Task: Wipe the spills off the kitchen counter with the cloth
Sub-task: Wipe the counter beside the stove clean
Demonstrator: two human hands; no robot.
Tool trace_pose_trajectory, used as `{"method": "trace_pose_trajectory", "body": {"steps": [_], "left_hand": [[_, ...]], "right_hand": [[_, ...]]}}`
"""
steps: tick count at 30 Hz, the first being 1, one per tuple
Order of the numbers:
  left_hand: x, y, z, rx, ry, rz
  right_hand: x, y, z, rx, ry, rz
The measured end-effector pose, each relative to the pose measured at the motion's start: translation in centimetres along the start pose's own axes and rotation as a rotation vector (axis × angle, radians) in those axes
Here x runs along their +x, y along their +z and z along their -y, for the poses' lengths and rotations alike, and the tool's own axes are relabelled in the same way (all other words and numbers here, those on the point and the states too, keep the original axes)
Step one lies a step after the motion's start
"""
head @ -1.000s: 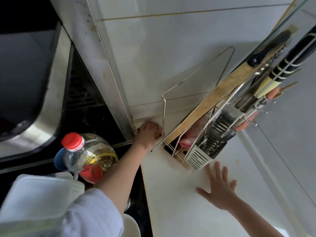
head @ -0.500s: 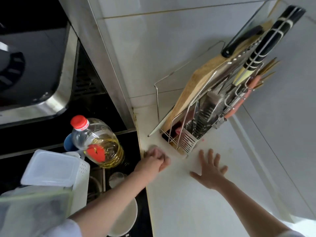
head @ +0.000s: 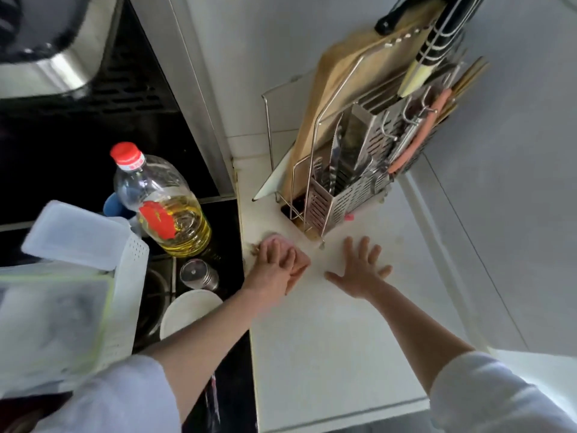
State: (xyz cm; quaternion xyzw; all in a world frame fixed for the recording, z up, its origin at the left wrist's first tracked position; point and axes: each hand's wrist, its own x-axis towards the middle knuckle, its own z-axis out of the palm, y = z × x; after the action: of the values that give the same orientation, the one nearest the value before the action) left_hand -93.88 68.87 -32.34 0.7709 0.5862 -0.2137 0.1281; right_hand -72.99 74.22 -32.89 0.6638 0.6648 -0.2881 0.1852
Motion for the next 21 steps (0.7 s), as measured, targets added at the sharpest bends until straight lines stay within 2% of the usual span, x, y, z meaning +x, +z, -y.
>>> {"method": "trace_pose_trajectory", "body": {"steps": [2, 5, 7, 9, 12, 15, 17, 19, 21], "left_hand": [[-2.0, 1.1, -4.3, 0.121, 0.154, -0.049], [-1.7, 1.8, -8.6, 0.207, 0.201, -0.168], [-1.9, 2.4, -11.2, 0.158, 0.287, -0.162], [-2.8, 3.7, -14.0, 0.047, 0.321, -0.140], [-5.1, 3.3, -15.4, -0.149, 0.174, -0.103], [-7.2, 1.7, -11.6, -0.188, -0.103, -0.061], [-8.7, 3.1, -8.3, -0.214, -0.259, -0.020], [-10.5, 6.1, -7.3, -0.297, -0.293, -0.041], [-12.5, 8.0, -9.8, -0.274, -0.294, -0.022]], "right_hand": [[-0.3, 0.4, -0.3, -0.033, -0.040, -0.024], [-1.9, 1.5, -3.0, -0.113, -0.229, -0.091], [-4.0, 2.6, -6.3, -0.075, -0.339, -0.087], [-5.9, 3.7, -9.4, -0.019, -0.369, -0.067], [-8.0, 4.5, -12.0, -0.001, -0.369, -0.050], [-8.8, 4.6, -12.3, 0.009, -0.341, -0.019], [-9.3, 4.8, -12.2, -0.009, -0.334, -0.018], [-9.6, 5.3, -12.1, -0.030, -0.331, -0.014], [-10.0, 5.6, -12.2, -0.034, -0.338, -0.009]]}}
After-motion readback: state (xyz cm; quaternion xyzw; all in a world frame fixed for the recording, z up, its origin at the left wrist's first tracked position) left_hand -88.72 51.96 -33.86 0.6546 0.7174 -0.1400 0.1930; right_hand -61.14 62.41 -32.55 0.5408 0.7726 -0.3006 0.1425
